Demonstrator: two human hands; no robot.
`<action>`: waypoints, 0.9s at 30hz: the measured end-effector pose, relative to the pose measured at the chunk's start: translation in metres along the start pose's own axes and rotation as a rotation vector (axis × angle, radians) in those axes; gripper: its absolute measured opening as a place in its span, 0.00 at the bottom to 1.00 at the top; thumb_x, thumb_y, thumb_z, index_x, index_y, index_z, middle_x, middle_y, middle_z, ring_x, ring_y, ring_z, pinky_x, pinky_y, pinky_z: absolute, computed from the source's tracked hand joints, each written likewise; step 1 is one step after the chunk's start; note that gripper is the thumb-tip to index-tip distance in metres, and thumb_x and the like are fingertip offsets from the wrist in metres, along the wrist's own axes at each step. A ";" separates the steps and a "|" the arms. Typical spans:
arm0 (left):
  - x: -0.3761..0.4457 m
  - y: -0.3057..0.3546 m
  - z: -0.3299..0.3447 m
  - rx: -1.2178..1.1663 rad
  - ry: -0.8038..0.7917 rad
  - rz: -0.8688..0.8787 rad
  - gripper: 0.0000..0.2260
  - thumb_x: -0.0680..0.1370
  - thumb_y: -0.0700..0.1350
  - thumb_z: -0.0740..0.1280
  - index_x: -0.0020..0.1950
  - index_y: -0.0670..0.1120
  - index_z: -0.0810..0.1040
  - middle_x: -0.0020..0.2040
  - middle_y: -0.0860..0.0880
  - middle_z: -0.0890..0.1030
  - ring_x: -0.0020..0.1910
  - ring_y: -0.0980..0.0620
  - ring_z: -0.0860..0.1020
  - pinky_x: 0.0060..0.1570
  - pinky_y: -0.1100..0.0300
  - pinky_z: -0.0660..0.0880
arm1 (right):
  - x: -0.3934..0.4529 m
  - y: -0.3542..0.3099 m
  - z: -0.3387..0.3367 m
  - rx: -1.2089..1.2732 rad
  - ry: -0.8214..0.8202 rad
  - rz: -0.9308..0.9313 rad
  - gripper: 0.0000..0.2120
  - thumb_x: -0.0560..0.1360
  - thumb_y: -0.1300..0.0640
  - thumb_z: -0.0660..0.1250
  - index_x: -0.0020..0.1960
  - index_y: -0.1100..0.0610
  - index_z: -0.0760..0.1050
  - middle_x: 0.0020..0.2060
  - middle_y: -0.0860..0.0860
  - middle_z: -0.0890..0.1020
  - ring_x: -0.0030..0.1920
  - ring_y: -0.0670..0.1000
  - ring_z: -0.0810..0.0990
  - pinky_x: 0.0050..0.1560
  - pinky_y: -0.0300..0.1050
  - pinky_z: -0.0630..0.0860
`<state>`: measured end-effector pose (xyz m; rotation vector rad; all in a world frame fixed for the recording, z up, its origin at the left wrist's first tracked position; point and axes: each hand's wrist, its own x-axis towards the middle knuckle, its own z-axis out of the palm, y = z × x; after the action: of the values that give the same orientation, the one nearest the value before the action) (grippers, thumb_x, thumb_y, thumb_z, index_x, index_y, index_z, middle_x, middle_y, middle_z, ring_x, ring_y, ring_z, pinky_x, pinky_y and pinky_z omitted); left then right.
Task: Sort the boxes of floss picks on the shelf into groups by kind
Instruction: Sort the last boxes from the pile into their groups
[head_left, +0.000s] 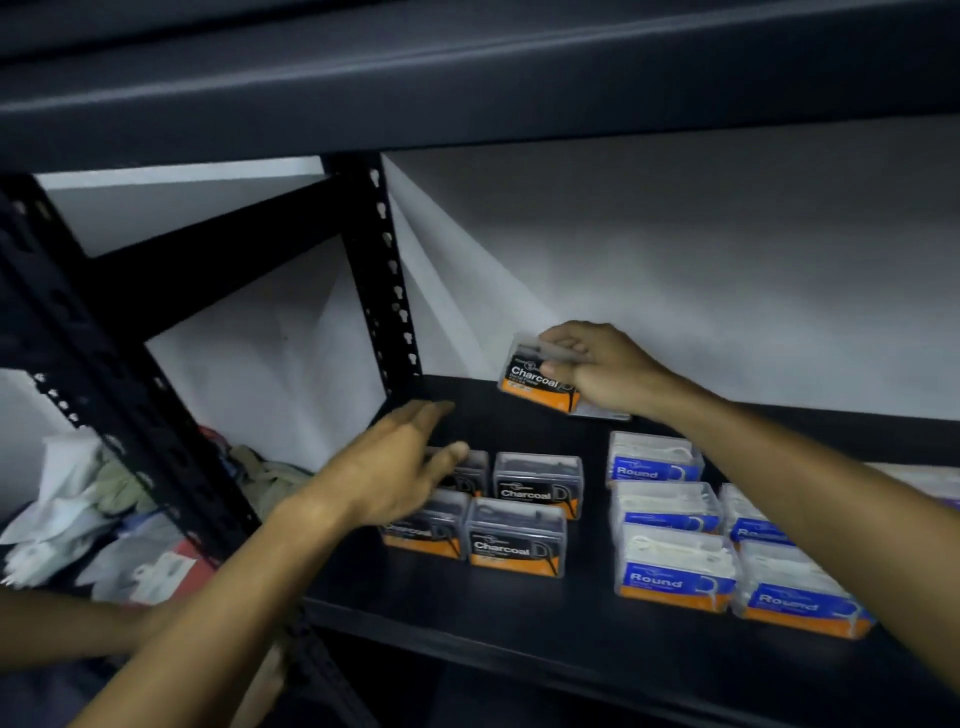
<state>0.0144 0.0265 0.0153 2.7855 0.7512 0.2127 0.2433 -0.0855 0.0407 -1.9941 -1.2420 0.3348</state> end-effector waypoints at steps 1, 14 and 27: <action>-0.007 -0.005 0.003 0.037 -0.007 0.007 0.28 0.81 0.60 0.57 0.78 0.50 0.60 0.77 0.49 0.64 0.74 0.50 0.65 0.71 0.57 0.63 | 0.003 -0.004 0.009 -0.007 -0.041 -0.002 0.18 0.75 0.54 0.67 0.65 0.51 0.72 0.62 0.49 0.75 0.61 0.49 0.72 0.57 0.42 0.67; -0.046 -0.023 0.038 0.155 -0.032 0.061 0.27 0.83 0.57 0.44 0.80 0.46 0.50 0.81 0.49 0.49 0.79 0.54 0.46 0.77 0.59 0.44 | 0.022 -0.016 0.086 -0.069 -0.288 0.095 0.18 0.73 0.51 0.71 0.62 0.50 0.74 0.61 0.49 0.77 0.60 0.50 0.74 0.58 0.45 0.69; -0.048 -0.022 0.048 0.081 -0.036 0.029 0.28 0.83 0.57 0.41 0.81 0.46 0.45 0.81 0.50 0.43 0.78 0.56 0.39 0.75 0.62 0.39 | 0.022 -0.018 0.103 -0.069 -0.336 0.062 0.19 0.75 0.53 0.69 0.65 0.51 0.72 0.65 0.52 0.75 0.65 0.51 0.72 0.64 0.45 0.68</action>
<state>-0.0280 0.0110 -0.0402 2.8700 0.7264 0.1394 0.1841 -0.0149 -0.0132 -2.0975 -1.4125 0.6889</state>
